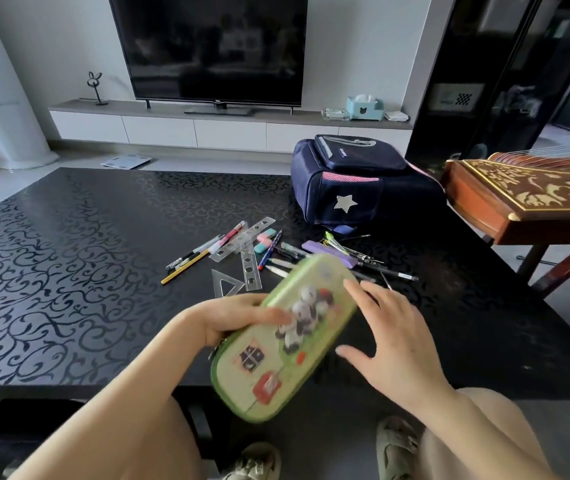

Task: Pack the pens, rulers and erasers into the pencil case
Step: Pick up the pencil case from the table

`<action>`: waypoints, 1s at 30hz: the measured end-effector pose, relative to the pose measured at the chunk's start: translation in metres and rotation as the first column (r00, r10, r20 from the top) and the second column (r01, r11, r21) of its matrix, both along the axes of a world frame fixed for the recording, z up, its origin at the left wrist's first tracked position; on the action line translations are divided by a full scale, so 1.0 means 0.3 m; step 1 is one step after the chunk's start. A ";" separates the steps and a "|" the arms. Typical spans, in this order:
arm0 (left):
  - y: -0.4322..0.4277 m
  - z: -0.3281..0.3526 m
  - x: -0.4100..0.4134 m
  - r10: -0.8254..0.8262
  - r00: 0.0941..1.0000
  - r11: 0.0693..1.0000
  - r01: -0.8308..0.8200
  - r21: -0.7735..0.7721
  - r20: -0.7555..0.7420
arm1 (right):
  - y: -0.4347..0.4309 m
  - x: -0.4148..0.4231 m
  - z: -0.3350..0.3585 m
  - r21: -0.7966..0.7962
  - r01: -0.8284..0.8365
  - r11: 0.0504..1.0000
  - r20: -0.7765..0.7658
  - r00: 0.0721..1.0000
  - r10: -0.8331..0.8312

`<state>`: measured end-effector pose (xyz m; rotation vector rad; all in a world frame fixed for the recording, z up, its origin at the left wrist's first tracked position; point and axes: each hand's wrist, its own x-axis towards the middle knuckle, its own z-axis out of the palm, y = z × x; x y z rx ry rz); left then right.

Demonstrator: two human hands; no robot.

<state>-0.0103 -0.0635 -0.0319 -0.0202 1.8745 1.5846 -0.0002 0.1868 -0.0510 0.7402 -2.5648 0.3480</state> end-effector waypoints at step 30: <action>-0.132 -0.049 -0.093 -0.118 0.875 0.935 -0.061 -0.350 -0.469 | 0.015 -0.451 0.094 -0.300 0.066 0.952 0.918 0.292 0.269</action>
